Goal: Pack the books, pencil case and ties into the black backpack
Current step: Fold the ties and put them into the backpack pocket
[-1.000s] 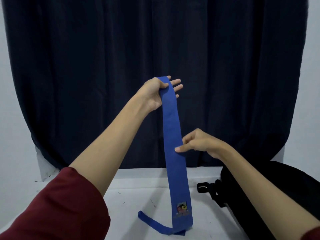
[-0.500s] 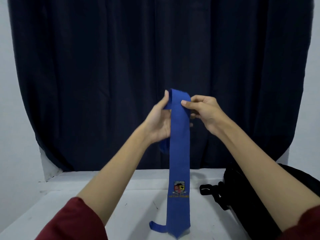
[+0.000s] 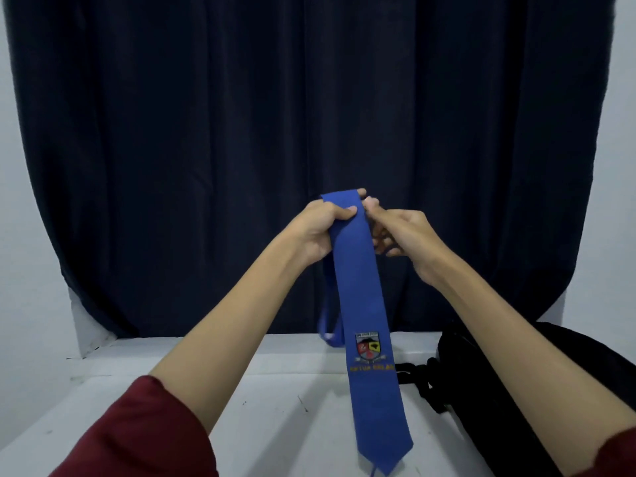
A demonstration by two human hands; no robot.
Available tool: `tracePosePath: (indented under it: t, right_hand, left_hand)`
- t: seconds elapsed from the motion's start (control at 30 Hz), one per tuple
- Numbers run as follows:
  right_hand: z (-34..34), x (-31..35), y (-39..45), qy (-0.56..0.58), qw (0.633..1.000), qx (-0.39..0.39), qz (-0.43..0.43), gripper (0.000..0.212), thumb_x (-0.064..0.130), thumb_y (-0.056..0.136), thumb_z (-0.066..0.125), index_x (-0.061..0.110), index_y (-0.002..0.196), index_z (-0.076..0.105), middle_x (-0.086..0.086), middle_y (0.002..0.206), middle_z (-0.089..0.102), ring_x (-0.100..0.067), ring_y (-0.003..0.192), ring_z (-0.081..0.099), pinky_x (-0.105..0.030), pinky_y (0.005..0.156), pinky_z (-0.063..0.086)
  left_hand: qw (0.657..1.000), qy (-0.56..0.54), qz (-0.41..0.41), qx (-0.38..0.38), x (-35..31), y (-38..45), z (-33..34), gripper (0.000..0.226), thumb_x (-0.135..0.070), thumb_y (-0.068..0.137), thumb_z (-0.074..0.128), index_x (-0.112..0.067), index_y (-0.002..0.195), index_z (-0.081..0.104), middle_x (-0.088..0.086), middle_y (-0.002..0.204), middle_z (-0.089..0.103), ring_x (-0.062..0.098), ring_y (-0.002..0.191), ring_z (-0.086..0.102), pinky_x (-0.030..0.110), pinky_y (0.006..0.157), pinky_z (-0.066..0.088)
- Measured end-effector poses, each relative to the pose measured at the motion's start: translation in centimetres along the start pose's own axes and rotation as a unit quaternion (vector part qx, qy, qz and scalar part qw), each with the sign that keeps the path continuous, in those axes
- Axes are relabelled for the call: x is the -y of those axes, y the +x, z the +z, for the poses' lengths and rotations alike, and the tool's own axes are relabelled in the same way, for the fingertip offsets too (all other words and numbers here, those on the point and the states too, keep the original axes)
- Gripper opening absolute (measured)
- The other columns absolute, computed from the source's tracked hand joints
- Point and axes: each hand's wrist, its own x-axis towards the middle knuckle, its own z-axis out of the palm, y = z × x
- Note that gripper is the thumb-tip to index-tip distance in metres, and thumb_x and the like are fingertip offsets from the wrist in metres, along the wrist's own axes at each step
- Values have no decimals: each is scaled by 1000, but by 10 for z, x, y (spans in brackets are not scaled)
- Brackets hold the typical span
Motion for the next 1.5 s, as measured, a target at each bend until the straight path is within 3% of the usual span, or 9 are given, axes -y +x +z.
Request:
tracePosePath:
  t: [0.1, 0.2, 0.37, 0.43, 0.5, 1.0, 1.2, 1.37, 1.5]
  right_hand:
    - [8, -6, -2, -36, 999, 31, -25, 30, 37, 79, 73, 11, 79, 59, 6, 65, 58, -4, 57, 53, -18, 56, 41]
    - [16, -9, 0, -43, 996, -21, -76, 24, 23, 82, 72, 2, 80, 61, -3, 72, 64, -10, 67, 60, -23, 60, 49]
    - [18, -14, -5, -66, 992, -41, -99, 29, 28, 92, 60, 3, 83, 72, 0, 72, 68, -1, 60, 57, -18, 57, 46]
    - [18, -22, -6, -110, 988, -35, -98, 34, 30, 92, 59, 0, 83, 73, -16, 80, 70, -14, 65, 58, -34, 64, 50]
    - [17, -30, -7, -129, 988, -11, -83, 35, 30, 92, 60, -1, 82, 73, -22, 87, 70, -20, 69, 57, -36, 68, 49]
    - [10, -73, -23, -151, 977, 143, 54, 22, 31, 90, 62, 13, 92, 75, 3, 92, 72, -12, 77, 60, -28, 86, 47]
    - [10, -51, -23, -68, 989, 126, 30, 28, 43, 89, 58, 21, 97, 72, 14, 94, 69, -10, 84, 64, -19, 70, 43]
    - [16, -43, -23, -38, 994, 104, 11, 21, 31, 92, 59, 18, 86, 74, 15, 78, 70, -2, 70, 62, -8, 62, 41]
    - [20, -48, -26, -43, 993, 105, 10, 17, 28, 88, 64, 16, 83, 74, 12, 78, 71, -4, 68, 63, -12, 65, 41]
  left_hand:
    - [1000, -13, 2, 4, -11, 2, 2, 38, 7, 96, 36, -2, 130, 50, 12, 128, 60, 16, 105, 64, 26, 77, 56]
    - [1000, -21, -6, 10, -21, 1, 2, 36, 2, 97, 39, 0, 131, 48, 13, 127, 60, 12, 104, 62, 28, 74, 57]
    - [1000, 2, 2, -9, -33, 2, -5, 34, -1, 97, 42, 3, 130, 49, 11, 117, 64, 16, 103, 64, 30, 74, 58]
    - [1000, -3, 6, -16, -35, 3, -7, 34, 0, 96, 42, 4, 129, 50, 11, 117, 64, 17, 103, 64, 29, 75, 57]
    - [1000, -9, 8, -23, -36, 4, -9, 33, 2, 96, 41, 3, 128, 50, 12, 117, 65, 17, 101, 65, 29, 78, 57]
    - [999, -12, 9, -35, -38, 7, -10, 36, 11, 93, 36, 3, 124, 52, 11, 114, 65, 17, 100, 66, 28, 79, 56]
    - [1000, -13, 9, -25, -36, 7, -7, 37, 11, 94, 35, 2, 126, 50, 11, 116, 64, 15, 101, 65, 26, 78, 56]
    - [1000, -7, 9, -3, -38, 4, 1, 36, 9, 95, 37, 2, 128, 50, 12, 121, 63, 15, 102, 64, 26, 82, 55]
    - [1000, -20, 18, 13, -43, -1, 5, 38, 9, 96, 34, 3, 130, 48, 12, 123, 61, 16, 107, 63, 25, 77, 56]
